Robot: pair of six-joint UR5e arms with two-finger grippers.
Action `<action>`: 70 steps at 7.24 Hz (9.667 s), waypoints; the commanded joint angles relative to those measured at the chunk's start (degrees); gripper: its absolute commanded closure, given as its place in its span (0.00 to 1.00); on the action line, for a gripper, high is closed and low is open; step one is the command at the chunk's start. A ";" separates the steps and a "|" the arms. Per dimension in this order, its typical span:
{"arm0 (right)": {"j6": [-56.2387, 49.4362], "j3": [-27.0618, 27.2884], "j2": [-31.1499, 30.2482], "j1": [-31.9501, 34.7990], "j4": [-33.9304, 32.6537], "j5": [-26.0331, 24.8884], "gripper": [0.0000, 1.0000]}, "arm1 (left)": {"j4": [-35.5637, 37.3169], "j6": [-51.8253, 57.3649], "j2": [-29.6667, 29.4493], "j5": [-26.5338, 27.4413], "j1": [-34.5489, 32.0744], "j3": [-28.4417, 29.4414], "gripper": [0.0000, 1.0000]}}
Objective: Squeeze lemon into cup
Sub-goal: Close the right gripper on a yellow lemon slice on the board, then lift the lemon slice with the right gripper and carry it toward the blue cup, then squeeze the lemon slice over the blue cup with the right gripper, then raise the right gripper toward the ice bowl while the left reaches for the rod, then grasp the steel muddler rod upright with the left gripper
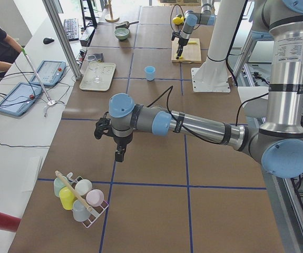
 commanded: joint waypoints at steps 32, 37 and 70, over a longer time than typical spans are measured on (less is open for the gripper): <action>-11.25 -29.10 47.38 23.29 -19.24 18.82 0.63 | -0.35 -0.39 -0.37 -0.53 -0.09 0.27 0.00; -11.25 -29.11 47.21 22.24 -19.24 18.82 0.07 | -0.35 -0.39 -0.37 -0.53 -0.09 0.45 0.00; -61.17 -16.98 12.40 62.23 -9.13 50.73 0.00 | -8.35 -43.46 -16.44 19.44 35.16 0.75 1.00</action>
